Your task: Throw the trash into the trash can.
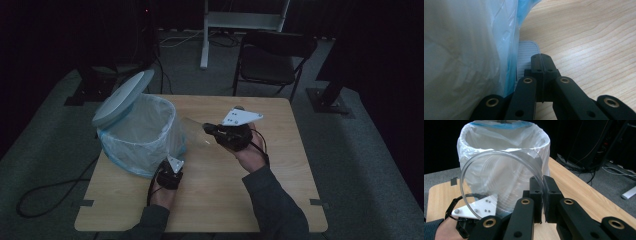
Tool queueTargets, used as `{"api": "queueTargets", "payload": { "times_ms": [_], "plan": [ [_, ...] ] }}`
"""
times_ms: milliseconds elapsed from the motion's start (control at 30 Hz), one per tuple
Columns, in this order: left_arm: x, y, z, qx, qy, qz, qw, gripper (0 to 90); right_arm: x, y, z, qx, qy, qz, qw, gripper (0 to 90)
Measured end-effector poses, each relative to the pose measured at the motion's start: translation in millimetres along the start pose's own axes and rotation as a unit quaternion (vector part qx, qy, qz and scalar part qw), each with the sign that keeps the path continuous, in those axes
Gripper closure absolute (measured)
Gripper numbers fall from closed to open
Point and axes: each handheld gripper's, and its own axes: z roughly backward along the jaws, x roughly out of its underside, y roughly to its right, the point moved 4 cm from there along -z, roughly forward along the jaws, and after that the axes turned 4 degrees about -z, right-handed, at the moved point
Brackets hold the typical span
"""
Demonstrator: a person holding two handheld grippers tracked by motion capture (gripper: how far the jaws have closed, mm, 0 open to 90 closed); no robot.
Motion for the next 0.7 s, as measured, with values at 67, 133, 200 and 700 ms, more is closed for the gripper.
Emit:
{"api": "queueTargets", "payload": {
  "times_ms": [67,133,200,700],
  "plan": [
    [0.0,0.0,0.2,0.001,-0.001,-0.001,1.0000,90.0,-1.4,-0.2,-0.6,0.000,0.000,0.002,1.0000,86.5],
    [0.0,-0.1,0.2,0.001,-0.001,-0.001,1.0000,90.0,-2.9,-0.7,-1.2,0.000,0.000,0.005,1.0000,86.5],
    [0.0,0.0,0.1,0.000,-0.001,-0.001,1.0000,90.0,-4.4,-1.2,-1.1,-0.001,0.001,0.004,1.0000,86.5],
    [0.1,0.1,0.1,0.000,-0.001,0.000,1.0000,90.0,-11.5,-5.1,-4.5,-0.006,0.006,0.009,0.9999,86.5]
  ]
}}
